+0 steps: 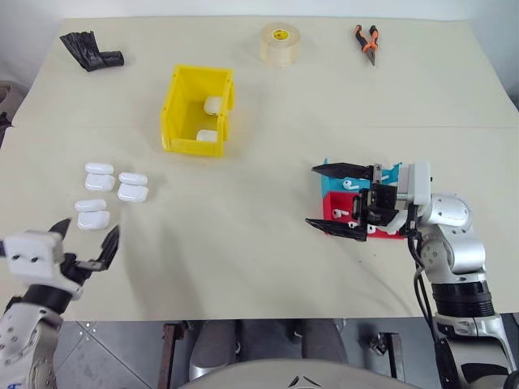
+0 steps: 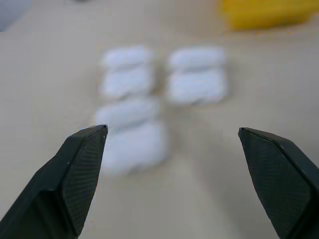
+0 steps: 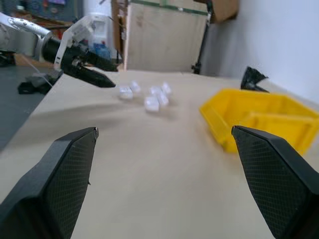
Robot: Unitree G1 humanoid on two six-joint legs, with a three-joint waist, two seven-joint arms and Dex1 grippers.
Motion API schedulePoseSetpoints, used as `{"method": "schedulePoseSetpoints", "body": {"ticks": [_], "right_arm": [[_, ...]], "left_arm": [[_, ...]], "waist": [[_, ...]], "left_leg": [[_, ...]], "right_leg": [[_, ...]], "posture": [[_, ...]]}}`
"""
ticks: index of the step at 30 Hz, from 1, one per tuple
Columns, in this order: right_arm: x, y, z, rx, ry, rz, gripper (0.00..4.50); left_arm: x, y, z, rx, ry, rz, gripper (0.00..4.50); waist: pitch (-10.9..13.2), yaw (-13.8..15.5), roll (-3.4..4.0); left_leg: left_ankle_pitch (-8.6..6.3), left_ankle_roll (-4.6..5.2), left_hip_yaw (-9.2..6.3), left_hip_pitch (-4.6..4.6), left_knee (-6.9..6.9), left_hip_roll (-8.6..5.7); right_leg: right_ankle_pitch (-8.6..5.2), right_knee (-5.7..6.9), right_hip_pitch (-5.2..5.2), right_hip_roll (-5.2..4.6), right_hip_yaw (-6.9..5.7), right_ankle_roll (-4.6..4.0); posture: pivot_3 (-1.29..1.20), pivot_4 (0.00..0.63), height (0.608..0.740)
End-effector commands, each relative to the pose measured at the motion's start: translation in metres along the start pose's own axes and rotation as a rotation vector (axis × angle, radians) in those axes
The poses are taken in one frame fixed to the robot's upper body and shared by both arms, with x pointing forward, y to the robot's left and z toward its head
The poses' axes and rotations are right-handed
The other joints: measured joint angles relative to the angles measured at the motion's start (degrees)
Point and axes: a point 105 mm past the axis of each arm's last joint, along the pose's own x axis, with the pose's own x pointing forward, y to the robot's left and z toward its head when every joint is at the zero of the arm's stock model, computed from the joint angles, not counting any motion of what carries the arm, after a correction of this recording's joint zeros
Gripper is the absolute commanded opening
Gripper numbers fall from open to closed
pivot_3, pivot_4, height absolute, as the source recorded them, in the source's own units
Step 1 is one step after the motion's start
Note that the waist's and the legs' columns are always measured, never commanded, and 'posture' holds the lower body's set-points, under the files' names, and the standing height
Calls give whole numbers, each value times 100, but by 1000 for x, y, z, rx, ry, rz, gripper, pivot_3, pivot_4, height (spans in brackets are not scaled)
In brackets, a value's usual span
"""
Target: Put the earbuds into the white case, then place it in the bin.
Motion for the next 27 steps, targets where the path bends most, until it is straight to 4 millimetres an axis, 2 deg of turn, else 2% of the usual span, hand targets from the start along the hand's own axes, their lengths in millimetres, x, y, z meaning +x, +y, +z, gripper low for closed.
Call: {"method": "schedulePoseSetpoints", "body": {"ticks": [1, 5, 9, 13, 17, 20, 27], "right_arm": [[2, -4, 3, -27, -13, 17, 4500], [-2, -10, 2, 13, 20, 36, 4500], [-10, -11, 5, 98, 76, 100, 4500], [-12, -11, 9, 82, 96, 148, 4500], [-12, -12, 9, 75, 95, 143, 4500], [-10, -9, 10, 75, 87, 137, 4500], [-10, -3, 9, 81, 81, 119, 4500]], "left_arm": [[-5, 0, 6, -9, 16, 11, 4466], [5, 9, 20, -31, 40, -16, 4466], [17, 15, 33, -67, 149, -111, 4466], [25, 19, 26, -32, 422, -172, 4466], [40, 26, 25, -60, 545, -103, 4466], [51, 31, 27, -69, 599, -31, 4466], [61, 20, 23, -131, 675, -28, 4466]], "waist": [[-1, 28, -2], [-1, 39, -2], [-2, 23, -2], [-2, -26, -2], [-1, -65, -1], [0, -96, -3], [0, -129, -4]], "left_leg": [[-2, 1, 0, 0, 1, 0], [-7, 3, 3, 0, 3, -1], [-7, 3, 3, 1, 6, 1], [-8, 1, 6, 4, 1, 1], [-8, -2, 8, 4, -3, 0], [-8, -4, 7, 3, -4, -1], [-8, -9, 11, 4, -7, 0]], "right_leg": [[0, 0, 0, 0, 1, 0], [-1, 2, -1, 0, 2, -3], [-3, 6, -2, 2, 3, -5], [-4, 9, -6, 5, 6, -6], [-5, 11, -7, 8, 8, -8], [-5, 12, -8, 10, 8, -8], [-5, 13, -12, 14, 11, -8]], "posture": [[0, 150, 740], [0, 150, 740], [0, 150, 740], [0, 150, 740], [0, 150, 740], [0, 150, 740], [0, 150, 740]]}}
